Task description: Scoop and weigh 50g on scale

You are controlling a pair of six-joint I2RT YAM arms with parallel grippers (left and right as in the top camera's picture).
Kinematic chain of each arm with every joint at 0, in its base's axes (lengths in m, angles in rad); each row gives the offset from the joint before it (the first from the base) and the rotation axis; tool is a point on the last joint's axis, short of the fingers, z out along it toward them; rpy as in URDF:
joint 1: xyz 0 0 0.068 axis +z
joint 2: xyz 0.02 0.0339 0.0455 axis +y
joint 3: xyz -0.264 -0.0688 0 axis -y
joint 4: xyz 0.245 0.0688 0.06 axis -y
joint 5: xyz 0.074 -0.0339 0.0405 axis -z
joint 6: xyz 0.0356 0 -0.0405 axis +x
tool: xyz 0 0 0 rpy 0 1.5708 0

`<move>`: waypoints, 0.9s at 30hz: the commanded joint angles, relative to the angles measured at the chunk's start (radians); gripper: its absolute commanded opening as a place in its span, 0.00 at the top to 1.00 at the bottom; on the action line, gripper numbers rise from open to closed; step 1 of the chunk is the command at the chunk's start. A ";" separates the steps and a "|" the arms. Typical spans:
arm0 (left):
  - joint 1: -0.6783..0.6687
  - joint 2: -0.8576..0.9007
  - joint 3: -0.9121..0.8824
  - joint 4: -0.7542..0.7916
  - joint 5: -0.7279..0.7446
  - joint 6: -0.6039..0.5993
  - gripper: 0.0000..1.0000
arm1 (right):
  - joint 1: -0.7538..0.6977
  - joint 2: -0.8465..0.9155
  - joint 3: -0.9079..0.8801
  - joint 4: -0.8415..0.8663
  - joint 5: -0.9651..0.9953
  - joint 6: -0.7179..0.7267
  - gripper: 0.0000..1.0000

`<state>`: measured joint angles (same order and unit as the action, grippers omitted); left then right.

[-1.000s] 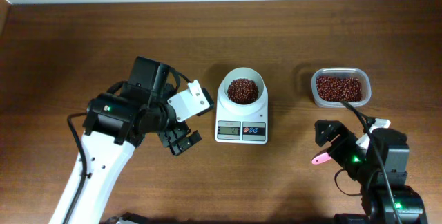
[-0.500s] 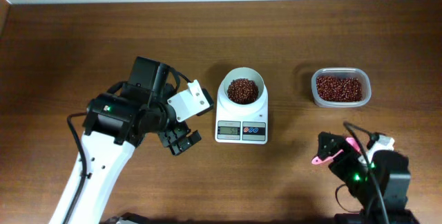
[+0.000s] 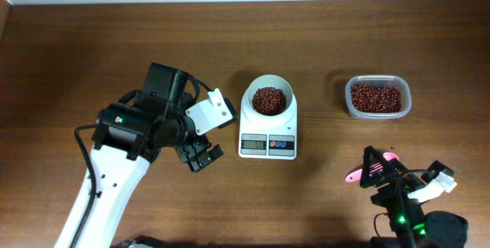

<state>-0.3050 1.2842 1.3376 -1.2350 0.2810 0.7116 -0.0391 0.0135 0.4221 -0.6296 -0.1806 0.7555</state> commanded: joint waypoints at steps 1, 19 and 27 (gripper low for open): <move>0.007 -0.008 0.015 -0.001 0.011 0.013 0.01 | 0.004 -0.010 -0.009 0.022 0.061 -0.011 0.01; 0.007 -0.008 0.015 -0.001 0.011 0.013 0.01 | 0.004 -0.010 -0.193 0.468 0.058 -0.546 0.01; 0.007 -0.008 0.015 -0.001 0.011 0.013 0.01 | 0.006 -0.010 -0.417 0.828 0.061 -0.607 0.01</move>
<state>-0.3050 1.2842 1.3376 -1.2350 0.2810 0.7116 -0.0391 0.0116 0.0116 0.1837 -0.1143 0.1757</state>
